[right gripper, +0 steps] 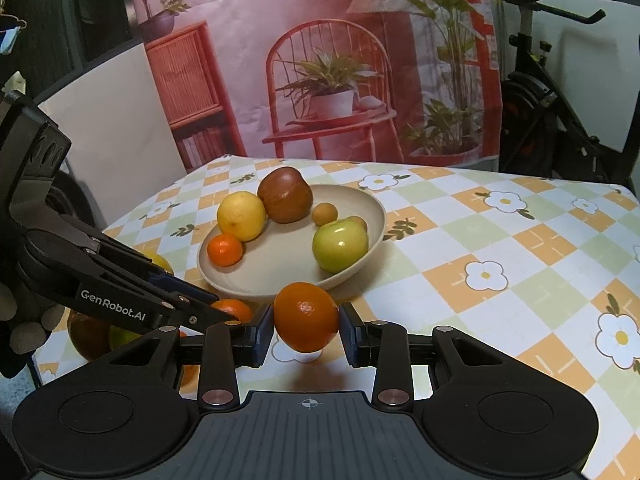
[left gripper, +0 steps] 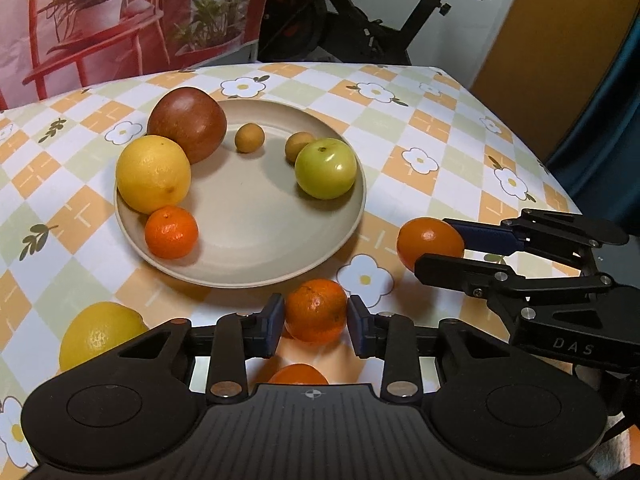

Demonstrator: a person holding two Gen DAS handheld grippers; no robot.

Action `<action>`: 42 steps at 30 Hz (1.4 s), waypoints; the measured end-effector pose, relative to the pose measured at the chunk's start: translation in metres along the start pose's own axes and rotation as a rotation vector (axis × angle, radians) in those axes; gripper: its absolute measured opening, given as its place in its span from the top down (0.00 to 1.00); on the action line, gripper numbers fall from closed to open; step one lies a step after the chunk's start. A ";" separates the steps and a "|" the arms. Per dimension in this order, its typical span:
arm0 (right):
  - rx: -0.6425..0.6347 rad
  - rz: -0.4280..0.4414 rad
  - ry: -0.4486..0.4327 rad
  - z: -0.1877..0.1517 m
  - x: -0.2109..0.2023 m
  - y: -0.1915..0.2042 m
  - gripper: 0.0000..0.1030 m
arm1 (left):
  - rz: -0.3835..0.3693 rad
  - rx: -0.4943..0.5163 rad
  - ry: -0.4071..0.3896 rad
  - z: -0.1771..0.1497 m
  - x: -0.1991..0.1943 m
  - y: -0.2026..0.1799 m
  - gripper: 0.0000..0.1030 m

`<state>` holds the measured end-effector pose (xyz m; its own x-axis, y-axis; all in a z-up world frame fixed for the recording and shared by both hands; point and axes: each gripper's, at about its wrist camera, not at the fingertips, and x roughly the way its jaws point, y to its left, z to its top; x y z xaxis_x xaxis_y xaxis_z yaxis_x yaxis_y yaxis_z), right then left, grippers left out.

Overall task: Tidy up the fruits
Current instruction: 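Carry the tangerine with the left gripper while the right carries the orange over the plate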

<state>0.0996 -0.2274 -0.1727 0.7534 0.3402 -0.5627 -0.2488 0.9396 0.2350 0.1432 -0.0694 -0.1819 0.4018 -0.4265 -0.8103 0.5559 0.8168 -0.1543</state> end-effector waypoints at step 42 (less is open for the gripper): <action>-0.088 -0.072 0.156 0.114 0.160 -0.031 0.69 | 0.105 0.069 -0.083 0.030 0.005 0.034 0.66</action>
<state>0.2973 -0.2061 -0.1798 0.6694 0.2674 -0.6931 -0.2551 0.9590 0.1236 0.1863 -0.0555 -0.1740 0.5175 -0.3734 -0.7699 0.5556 0.8309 -0.0295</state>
